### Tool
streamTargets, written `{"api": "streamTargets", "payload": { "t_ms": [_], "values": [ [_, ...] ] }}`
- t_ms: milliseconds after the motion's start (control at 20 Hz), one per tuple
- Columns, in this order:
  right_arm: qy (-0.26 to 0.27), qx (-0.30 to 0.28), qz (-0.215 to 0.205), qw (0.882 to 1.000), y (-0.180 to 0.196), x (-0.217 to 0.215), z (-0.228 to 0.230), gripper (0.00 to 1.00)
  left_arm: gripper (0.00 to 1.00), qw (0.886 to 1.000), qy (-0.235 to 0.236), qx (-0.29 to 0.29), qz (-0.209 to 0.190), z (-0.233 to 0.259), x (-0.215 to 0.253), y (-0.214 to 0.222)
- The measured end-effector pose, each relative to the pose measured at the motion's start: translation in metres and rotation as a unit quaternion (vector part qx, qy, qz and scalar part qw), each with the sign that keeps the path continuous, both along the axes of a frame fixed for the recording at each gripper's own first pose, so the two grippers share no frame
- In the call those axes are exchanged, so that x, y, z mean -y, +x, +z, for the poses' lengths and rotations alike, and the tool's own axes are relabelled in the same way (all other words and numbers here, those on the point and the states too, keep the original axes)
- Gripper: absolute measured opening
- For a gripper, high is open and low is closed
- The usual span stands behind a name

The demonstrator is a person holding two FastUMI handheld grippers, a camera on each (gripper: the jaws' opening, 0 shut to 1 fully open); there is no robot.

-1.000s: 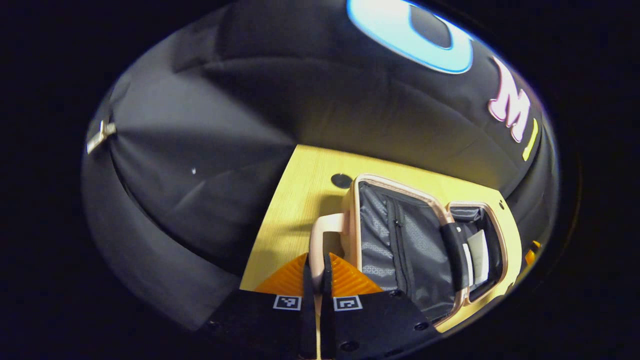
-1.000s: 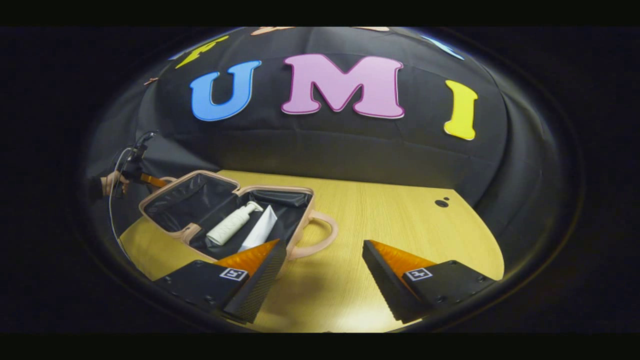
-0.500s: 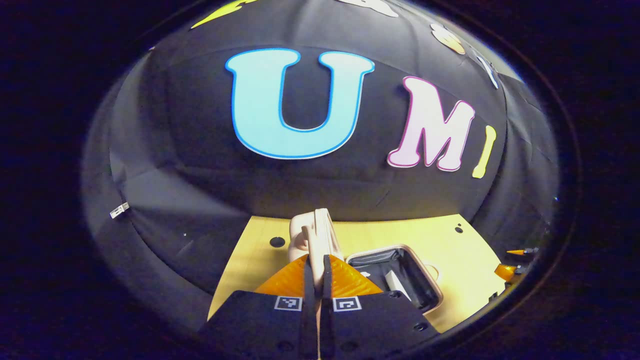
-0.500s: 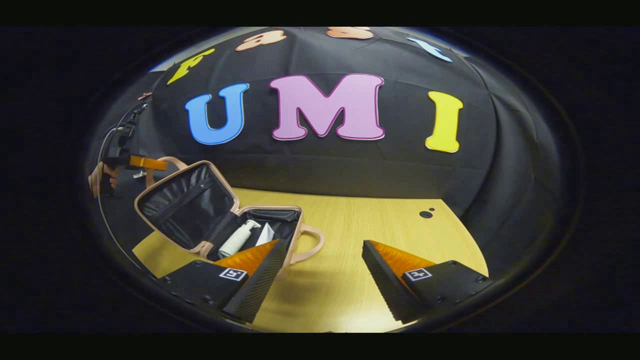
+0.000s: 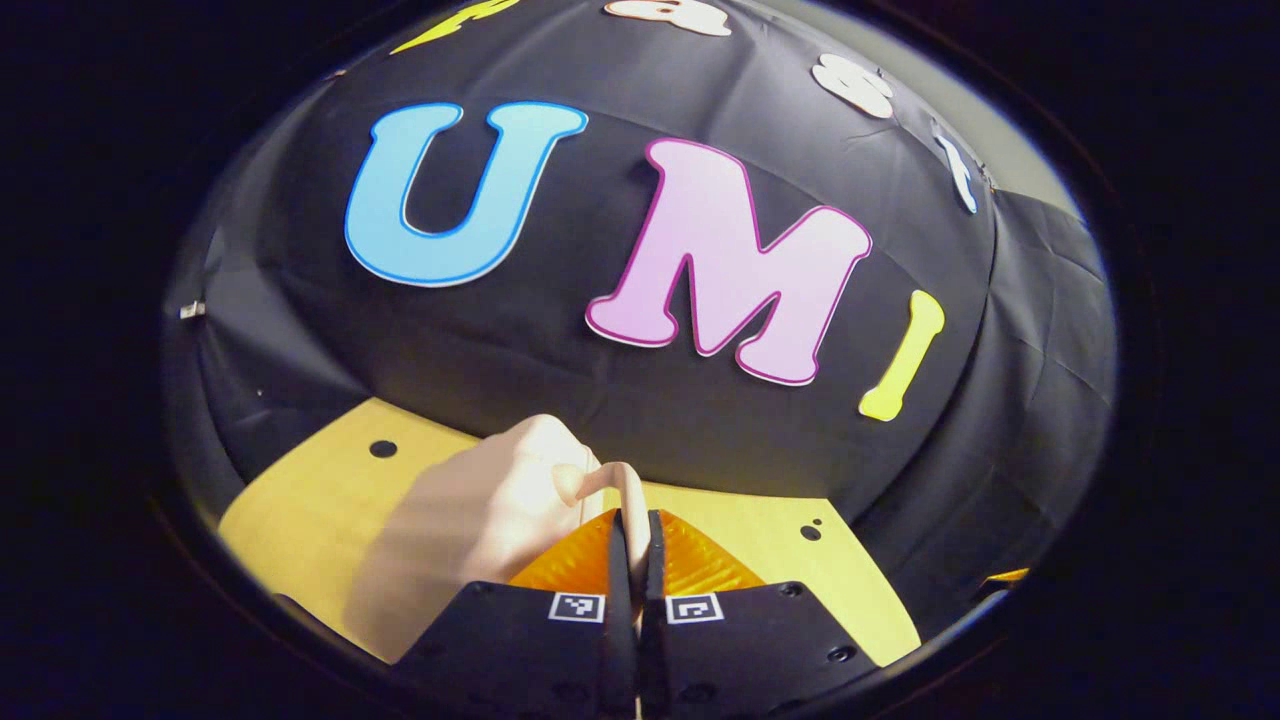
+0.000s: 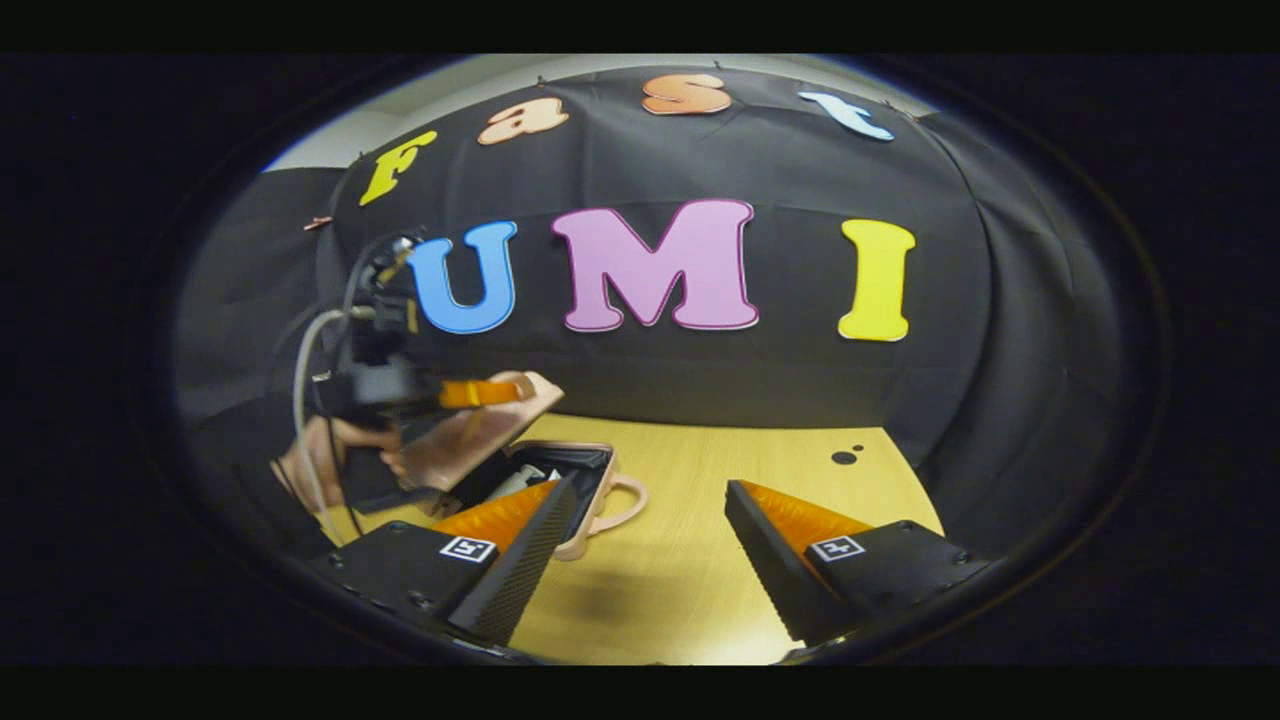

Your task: First open the suitcase, pack the skin care products into it, and then close the suitcase.

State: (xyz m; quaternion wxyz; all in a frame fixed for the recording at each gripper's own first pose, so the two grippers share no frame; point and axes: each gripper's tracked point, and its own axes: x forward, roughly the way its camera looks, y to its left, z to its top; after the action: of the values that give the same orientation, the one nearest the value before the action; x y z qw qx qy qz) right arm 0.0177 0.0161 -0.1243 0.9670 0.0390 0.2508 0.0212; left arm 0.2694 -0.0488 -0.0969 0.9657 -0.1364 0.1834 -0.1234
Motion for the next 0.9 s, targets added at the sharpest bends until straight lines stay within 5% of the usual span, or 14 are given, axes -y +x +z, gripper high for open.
{"api": "streamTargets", "payload": {
  "t_ms": [250, 400, 600, 650, 700, 750, 900],
  "values": [
    [-0.015, 0.006, -0.015, 1.000, -0.019, 0.028, 0.008, 0.98, 0.08, 0.995, 0.067, -0.067, -0.034, -0.116, 0.078, 0.000],
    [-0.025, 0.003, -0.031, 0.999, -0.030, 0.045, 0.005, 0.97, 0.08, 0.992, 0.088, -0.085, -0.035, -0.143, 0.092, 0.005],
    [-0.016, 0.013, -0.065, 0.998, -0.034, 0.059, 0.020, 0.98, 0.39, 0.996, 0.057, -0.071, -0.007, -0.110, 0.067, -0.004],
    [-0.015, 0.021, -0.070, 0.997, -0.032, 0.059, 0.027, 0.98, 0.58, 0.997, 0.055, -0.057, -0.003, -0.091, 0.061, -0.015],
    [-0.015, 0.029, -0.073, 0.997, -0.030, 0.058, 0.033, 0.97, 0.63, 0.998, 0.056, -0.039, -0.003, -0.069, 0.050, -0.030],
    [-0.016, 0.037, -0.073, 0.997, -0.026, 0.054, 0.040, 0.97, 0.87, 0.998, 0.061, -0.016, 0.000, -0.042, 0.036, -0.041],
    [-0.024, 0.068, -0.074, 0.995, -0.014, 0.039, 0.072, 0.97, 0.98, 0.986, 0.123, 0.077, 0.076, 0.054, -0.043, -0.081]
  ]
}}
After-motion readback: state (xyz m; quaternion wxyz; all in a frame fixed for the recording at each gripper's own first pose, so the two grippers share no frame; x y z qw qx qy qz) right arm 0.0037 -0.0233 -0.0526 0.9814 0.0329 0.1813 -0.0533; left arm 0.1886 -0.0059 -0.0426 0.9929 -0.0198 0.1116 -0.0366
